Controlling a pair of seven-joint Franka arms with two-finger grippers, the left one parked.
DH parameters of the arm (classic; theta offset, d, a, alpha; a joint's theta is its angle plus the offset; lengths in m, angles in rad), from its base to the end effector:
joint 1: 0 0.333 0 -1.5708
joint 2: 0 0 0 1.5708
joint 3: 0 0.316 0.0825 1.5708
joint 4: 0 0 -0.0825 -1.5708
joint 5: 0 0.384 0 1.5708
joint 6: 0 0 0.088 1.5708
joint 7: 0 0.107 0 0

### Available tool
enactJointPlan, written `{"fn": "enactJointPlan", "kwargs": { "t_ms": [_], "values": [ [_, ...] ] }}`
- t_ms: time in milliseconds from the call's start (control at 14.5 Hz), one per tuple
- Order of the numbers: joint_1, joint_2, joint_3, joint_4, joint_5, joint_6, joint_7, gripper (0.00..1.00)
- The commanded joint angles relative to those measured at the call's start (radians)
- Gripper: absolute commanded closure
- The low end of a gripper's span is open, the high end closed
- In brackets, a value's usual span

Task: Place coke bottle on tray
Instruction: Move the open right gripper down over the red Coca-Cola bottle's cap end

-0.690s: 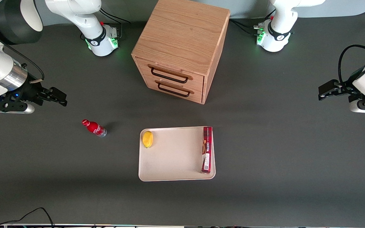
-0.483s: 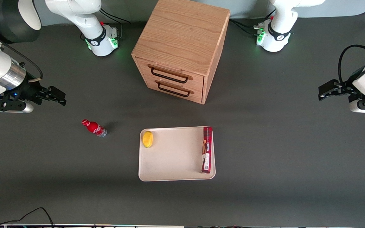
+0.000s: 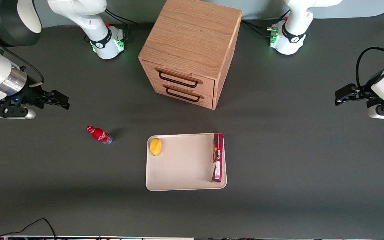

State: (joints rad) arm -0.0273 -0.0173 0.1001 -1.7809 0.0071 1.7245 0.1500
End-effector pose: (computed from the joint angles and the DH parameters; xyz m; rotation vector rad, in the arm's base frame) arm 0.5519 0.0413 0.5474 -3.1377 0.1232 0.0621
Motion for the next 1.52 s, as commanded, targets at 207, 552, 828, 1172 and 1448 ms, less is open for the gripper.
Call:
{"fn": "enactJointPlan", "kwargs": {
  "t_ms": [207, 552, 828, 1172, 1448],
  "values": [
    [-0.017, 0.051, 0.003, -0.107, 0.022, 0.125, -0.104, 0.0],
    [-0.016, 0.045, 0.012, -0.314, 0.017, 0.395, -0.104, 0.0],
    [-0.011, 0.057, 0.016, -0.431, 0.011, 0.586, -0.104, 0.01],
    [-0.008, 0.105, 0.016, -0.433, -0.019, 0.638, -0.099, 0.23],
    [-0.005, 0.131, 0.016, -0.431, -0.021, 0.681, -0.09, 0.23]
  ]
}}
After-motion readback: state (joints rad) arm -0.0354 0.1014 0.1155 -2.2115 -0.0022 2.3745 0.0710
